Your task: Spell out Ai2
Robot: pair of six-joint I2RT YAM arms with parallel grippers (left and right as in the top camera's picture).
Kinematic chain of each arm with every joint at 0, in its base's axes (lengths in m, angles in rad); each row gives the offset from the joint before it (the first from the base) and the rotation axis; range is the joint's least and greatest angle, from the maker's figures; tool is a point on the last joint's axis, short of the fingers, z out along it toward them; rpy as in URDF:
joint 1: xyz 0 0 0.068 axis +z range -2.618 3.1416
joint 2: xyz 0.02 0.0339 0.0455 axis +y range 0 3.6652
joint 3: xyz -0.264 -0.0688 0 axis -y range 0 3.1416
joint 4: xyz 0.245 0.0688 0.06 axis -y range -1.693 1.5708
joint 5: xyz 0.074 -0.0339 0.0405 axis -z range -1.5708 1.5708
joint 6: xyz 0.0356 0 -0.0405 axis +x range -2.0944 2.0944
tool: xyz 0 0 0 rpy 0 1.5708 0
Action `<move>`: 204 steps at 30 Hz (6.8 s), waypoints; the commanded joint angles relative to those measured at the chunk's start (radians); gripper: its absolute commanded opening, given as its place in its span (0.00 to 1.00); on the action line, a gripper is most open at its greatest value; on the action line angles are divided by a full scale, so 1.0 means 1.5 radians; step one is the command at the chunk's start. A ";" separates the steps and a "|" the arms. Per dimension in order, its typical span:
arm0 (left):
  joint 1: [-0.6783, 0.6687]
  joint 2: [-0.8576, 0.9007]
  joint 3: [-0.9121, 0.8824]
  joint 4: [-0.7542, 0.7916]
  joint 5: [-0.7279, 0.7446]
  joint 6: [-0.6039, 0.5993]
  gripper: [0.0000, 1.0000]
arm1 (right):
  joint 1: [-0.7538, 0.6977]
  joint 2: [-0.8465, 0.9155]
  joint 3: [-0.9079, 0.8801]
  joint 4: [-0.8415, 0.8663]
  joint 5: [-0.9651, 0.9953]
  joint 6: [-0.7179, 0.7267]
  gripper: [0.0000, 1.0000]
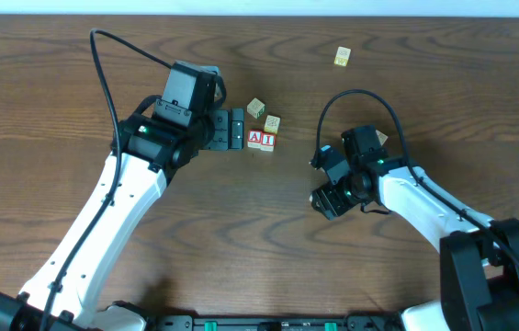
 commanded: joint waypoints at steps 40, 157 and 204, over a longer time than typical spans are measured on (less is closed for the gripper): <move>0.002 -0.008 0.004 0.009 -0.027 0.007 0.95 | 0.014 0.001 -0.002 0.110 0.083 0.365 0.23; 0.002 -0.008 0.004 0.041 -0.060 0.007 0.95 | 0.097 0.157 0.258 0.019 0.327 0.558 0.27; 0.002 -0.008 0.004 0.045 -0.062 0.007 0.95 | 0.104 0.211 0.258 0.111 0.222 0.533 0.28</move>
